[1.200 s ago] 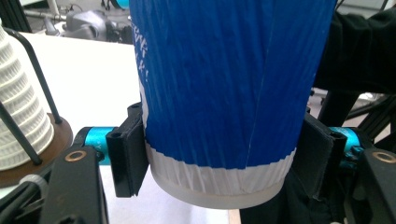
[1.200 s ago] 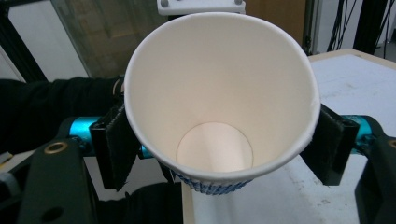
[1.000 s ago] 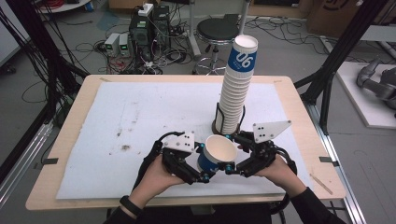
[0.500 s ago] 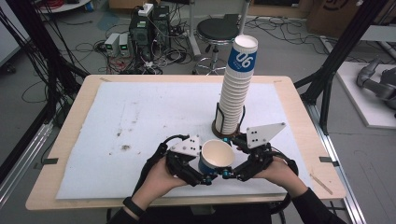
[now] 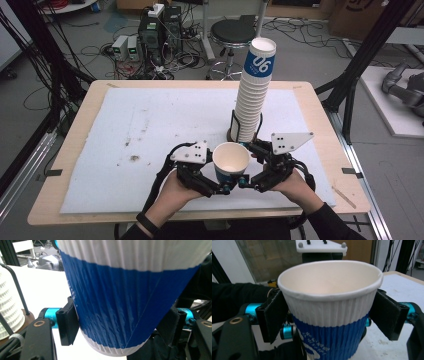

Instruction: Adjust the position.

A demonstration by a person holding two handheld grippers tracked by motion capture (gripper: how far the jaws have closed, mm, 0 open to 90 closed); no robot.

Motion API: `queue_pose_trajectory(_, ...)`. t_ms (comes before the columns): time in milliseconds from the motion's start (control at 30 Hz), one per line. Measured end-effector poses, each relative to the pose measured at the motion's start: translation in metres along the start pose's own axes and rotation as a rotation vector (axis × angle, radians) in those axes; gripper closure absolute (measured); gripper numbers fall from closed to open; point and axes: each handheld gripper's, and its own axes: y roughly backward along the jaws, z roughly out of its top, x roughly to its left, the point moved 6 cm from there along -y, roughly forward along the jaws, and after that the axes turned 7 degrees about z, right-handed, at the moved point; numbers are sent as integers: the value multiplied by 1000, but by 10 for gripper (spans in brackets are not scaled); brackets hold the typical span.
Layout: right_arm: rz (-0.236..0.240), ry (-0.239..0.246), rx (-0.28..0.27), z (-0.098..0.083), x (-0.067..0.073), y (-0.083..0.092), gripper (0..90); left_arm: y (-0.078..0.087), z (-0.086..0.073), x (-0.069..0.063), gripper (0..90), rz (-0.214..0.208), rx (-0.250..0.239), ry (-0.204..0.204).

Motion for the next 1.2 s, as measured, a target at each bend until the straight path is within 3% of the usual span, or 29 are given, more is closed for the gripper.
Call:
queue_pose_trajectory(500,6,-14,-25,0,-1,-1,209,0,0,0,286,2,-1,13)
queue_pose_trajectory(667,10,-9,-25,0,-1,-1,220,1,5,-1,215,-16,-32,34)
queue_pose_trajectory(1000,8,13,-18,-2,2,-6,221,6,10,-1,207,-19,-73,65)
queue_pose_trajectory(1200,4,9,-25,-2,1,-6,221,6,10,-2,246,-23,-80,58)
